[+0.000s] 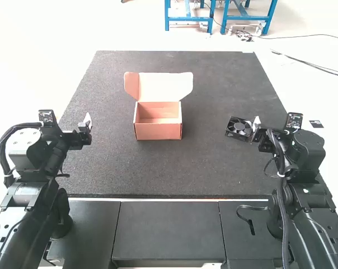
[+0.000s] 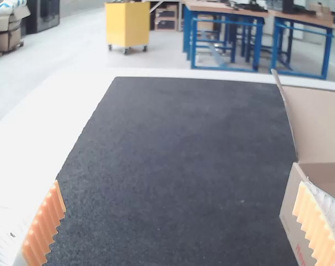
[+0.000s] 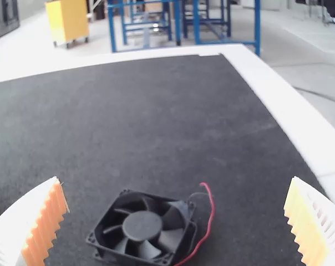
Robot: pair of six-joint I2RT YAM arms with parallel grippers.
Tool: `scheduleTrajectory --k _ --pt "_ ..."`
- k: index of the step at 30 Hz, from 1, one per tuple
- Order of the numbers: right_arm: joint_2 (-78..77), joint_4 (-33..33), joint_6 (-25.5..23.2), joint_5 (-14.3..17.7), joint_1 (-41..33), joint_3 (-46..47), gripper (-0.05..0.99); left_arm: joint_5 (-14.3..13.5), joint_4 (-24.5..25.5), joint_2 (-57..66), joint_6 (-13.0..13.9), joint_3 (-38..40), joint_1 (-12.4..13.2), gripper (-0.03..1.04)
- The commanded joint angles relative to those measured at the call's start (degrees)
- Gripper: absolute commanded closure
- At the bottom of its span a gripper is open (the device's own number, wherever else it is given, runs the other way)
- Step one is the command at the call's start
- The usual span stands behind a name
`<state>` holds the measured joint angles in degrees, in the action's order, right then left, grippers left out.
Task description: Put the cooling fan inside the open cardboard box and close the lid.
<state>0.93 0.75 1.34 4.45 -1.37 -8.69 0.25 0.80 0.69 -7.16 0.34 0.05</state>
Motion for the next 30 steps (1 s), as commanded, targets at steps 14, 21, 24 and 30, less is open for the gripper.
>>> scheduleTrajectory --k 14,21,24,30 --pt "-0.9 0.6 -2.0 -1.8 0.6 8.7 0.02 0.7 -0.4 -0.8 -0.1 -0.3 0.4 0.04" --pt "-0.9 14.4 -11.1 -1.7 0.5 8.6 0.02 0.2 -9.4 -0.8 -0.5 -0.3 0.4 0.04" --pt "-0.9 20.4 -11.2 -1.7 0.5 8.5 0.02 -0.5 -15.4 -0.8 -1.3 -0.3 0.4 0.04" --pt "-0.1 22.0 -11.7 -0.1 0.8 4.3 0.03 -0.9 -23.6 -0.5 -1.6 2.5 0.2 0.04"
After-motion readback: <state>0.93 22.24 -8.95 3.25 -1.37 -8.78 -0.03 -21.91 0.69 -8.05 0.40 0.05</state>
